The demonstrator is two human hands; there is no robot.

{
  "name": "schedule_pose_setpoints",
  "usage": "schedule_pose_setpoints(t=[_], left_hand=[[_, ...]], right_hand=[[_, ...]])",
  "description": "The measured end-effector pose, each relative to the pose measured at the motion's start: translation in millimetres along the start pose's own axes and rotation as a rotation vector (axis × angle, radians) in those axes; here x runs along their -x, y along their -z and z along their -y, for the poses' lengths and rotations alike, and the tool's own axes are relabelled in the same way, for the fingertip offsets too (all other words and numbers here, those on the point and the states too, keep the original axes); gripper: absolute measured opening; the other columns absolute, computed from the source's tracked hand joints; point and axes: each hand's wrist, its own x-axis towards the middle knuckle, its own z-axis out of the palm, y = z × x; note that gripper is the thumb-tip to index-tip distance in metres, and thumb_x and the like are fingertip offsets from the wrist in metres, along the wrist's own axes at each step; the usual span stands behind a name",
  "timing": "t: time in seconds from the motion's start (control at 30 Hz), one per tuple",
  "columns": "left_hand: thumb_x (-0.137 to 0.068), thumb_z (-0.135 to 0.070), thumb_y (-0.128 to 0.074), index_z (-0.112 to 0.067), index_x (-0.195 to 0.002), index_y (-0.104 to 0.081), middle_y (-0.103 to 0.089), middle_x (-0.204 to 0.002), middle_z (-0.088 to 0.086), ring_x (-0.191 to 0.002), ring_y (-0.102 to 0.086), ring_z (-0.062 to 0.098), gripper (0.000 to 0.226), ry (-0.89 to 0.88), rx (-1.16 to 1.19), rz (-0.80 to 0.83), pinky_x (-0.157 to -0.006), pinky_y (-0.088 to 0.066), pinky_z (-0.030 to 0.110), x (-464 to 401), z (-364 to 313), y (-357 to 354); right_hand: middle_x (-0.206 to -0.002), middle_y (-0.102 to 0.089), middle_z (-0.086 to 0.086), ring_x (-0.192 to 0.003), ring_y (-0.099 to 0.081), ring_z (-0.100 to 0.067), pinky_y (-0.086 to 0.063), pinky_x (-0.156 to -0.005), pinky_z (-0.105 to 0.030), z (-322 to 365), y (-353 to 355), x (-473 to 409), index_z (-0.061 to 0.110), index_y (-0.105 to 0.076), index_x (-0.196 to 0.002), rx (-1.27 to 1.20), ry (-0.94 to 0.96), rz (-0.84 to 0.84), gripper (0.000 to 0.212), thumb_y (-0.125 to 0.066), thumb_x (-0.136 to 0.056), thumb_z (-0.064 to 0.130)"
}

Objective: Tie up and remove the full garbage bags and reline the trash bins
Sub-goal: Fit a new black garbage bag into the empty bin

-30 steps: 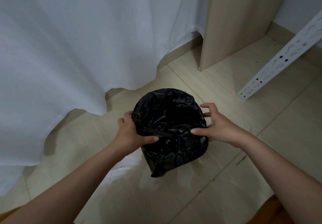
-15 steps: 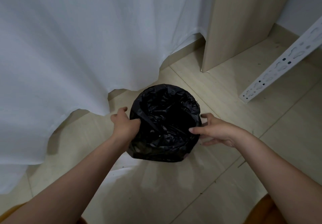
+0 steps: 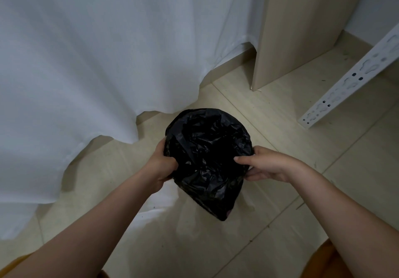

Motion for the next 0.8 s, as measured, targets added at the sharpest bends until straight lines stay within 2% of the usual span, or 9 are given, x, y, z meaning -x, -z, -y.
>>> schedule_pose_setpoints(t=[0.03,0.1,0.17,0.23,0.37,0.5,0.6,0.73,0.8], left_hand=[[-0.082,0.015,-0.051,-0.036,-0.149,-0.021,-0.052,-0.113,-0.009,-0.107,-0.054,0.021,0.089,-0.050,-0.035,-0.015,-0.083,-0.055,0.037,0,-1,-1],[-0.085,0.004,-0.059,-0.030,-0.152,-0.015,-0.042,-0.128,-0.003,-0.103,-0.047,0.019,0.087,-0.099,-0.160,-0.135,-0.070,-0.051,0.027,-1,-3,-4],[-0.088,-0.009,-0.061,-0.021,-0.148,-0.019,-0.025,-0.140,0.006,-0.099,-0.044,0.024,0.073,0.002,-0.345,-0.263,-0.068,-0.049,0.031,0,-6,-7],[-0.088,-0.013,-0.061,-0.019,-0.136,-0.029,-0.032,-0.135,0.010,-0.098,-0.050,0.029,0.058,0.129,-0.370,-0.220,-0.067,-0.051,0.038,2,-6,-9],[-0.086,-0.001,-0.059,-0.022,-0.126,-0.031,-0.056,-0.113,0.008,-0.087,-0.066,0.027,0.053,0.136,-0.173,-0.011,-0.057,-0.057,0.035,4,3,-13],[-0.084,0.005,-0.058,-0.024,-0.124,-0.038,-0.056,-0.112,0.002,-0.090,-0.064,0.024,0.053,0.045,-0.112,-0.034,-0.054,-0.057,0.032,-2,4,-5],[-0.085,0.005,-0.053,-0.024,-0.132,-0.039,-0.056,-0.106,-0.002,-0.088,-0.060,0.020,0.056,-0.034,-0.167,-0.091,-0.054,-0.054,0.030,-5,2,1],[-0.086,0.003,-0.052,-0.013,-0.135,-0.040,-0.053,-0.111,0.006,-0.095,-0.058,0.026,0.052,-0.062,-0.208,-0.189,-0.071,-0.056,0.037,-10,-2,1],[-0.086,-0.002,-0.053,-0.013,-0.138,-0.037,-0.046,-0.125,0.011,-0.098,-0.056,0.029,0.055,-0.041,-0.307,-0.223,-0.069,-0.054,0.035,-9,-7,-1]], right_hand=[[-0.113,-0.070,-0.005,-0.094,-0.072,-0.022,-0.057,-0.089,-0.035,0,2,2,0.015,-0.049,-0.124,0.050,-0.011,-0.017,0.047,-0.070,-0.088,0.035],[-0.115,-0.064,-0.004,-0.093,-0.069,-0.021,-0.058,-0.084,-0.034,2,7,3,0.018,-0.040,-0.124,0.097,0.024,-0.185,0.058,-0.073,-0.083,0.041],[-0.124,-0.054,-0.007,-0.104,-0.062,-0.022,-0.055,-0.087,-0.037,3,12,1,0.021,-0.028,-0.136,0.116,0.120,-0.362,0.073,-0.074,-0.082,0.039],[-0.134,-0.046,-0.008,-0.116,-0.055,-0.025,-0.048,-0.093,-0.036,3,13,-1,0.025,-0.022,-0.144,0.131,0.218,-0.421,0.078,-0.072,-0.085,0.035],[-0.132,-0.049,0.002,-0.116,-0.055,-0.019,-0.045,-0.097,-0.030,1,5,-5,0.029,-0.027,-0.146,0.175,0.286,-0.283,0.072,-0.070,-0.087,0.025],[-0.126,-0.060,-0.002,-0.113,-0.060,-0.019,-0.048,-0.102,-0.039,-1,0,-9,0.015,-0.048,-0.134,0.123,0.164,-0.187,0.052,-0.069,-0.089,0.029],[-0.121,-0.064,-0.004,-0.109,-0.063,-0.021,-0.052,-0.098,-0.038,-2,-2,-6,0.013,-0.055,-0.128,0.097,-0.001,-0.079,0.053,-0.068,-0.087,0.043],[-0.140,-0.045,-0.008,-0.124,-0.049,-0.026,-0.046,-0.104,-0.040,6,4,-1,0.014,-0.049,-0.135,0.357,-0.056,-0.212,0.080,-0.069,-0.075,0.063],[-0.145,-0.029,-0.012,-0.135,-0.033,-0.031,-0.035,-0.112,-0.038,13,6,1,0.017,-0.047,-0.138,0.495,0.008,-0.338,0.086,-0.069,-0.071,0.068]])
